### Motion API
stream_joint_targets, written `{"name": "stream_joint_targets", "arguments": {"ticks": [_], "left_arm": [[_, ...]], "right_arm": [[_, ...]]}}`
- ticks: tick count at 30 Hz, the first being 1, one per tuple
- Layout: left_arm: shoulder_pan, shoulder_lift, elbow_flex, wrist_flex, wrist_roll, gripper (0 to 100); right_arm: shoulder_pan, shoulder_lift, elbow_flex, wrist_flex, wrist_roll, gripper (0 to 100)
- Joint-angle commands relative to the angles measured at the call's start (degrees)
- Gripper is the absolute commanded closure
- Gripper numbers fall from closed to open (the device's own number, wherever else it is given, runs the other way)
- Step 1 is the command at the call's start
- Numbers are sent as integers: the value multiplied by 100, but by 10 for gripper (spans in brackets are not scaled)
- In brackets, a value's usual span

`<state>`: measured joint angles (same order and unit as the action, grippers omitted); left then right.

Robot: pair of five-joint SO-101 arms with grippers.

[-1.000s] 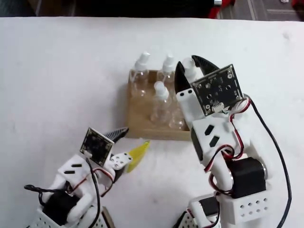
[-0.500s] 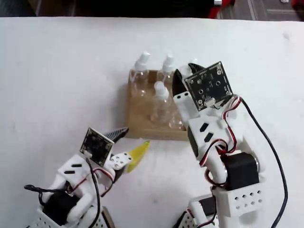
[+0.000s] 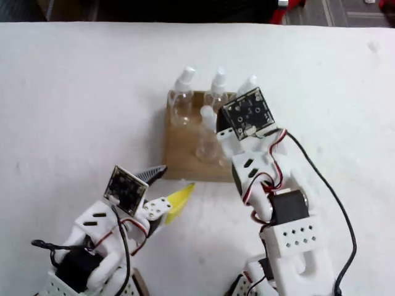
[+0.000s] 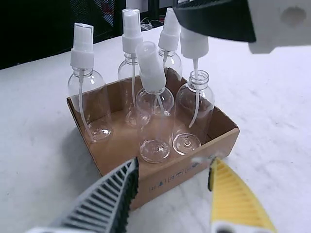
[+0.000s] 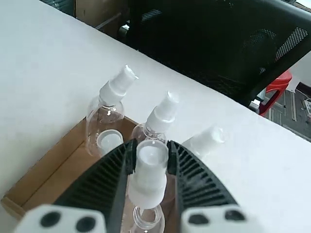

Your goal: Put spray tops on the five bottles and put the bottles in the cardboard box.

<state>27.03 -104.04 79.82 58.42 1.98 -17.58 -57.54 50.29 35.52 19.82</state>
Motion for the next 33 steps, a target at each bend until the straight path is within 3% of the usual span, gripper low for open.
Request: {"name": "stream_joint_targets", "arguments": {"ticks": [1, 9, 21, 27, 33], "left_arm": [[-4, -40, -132, -44, -53, 770], [-4, -40, -132, -44, -53, 770], [4, -40, -132, -44, -53, 770], [4, -40, -132, -44, -53, 770], [4, -40, -132, -44, -53, 770]], "right_arm": [[22, -75, 141, -338, 53, 982], [497, -75, 273, -338, -9, 977], [462, -75, 457, -295, 0, 976], [462, -40, 466, -286, 0, 848], [462, -75, 466, -286, 0, 861]]}}
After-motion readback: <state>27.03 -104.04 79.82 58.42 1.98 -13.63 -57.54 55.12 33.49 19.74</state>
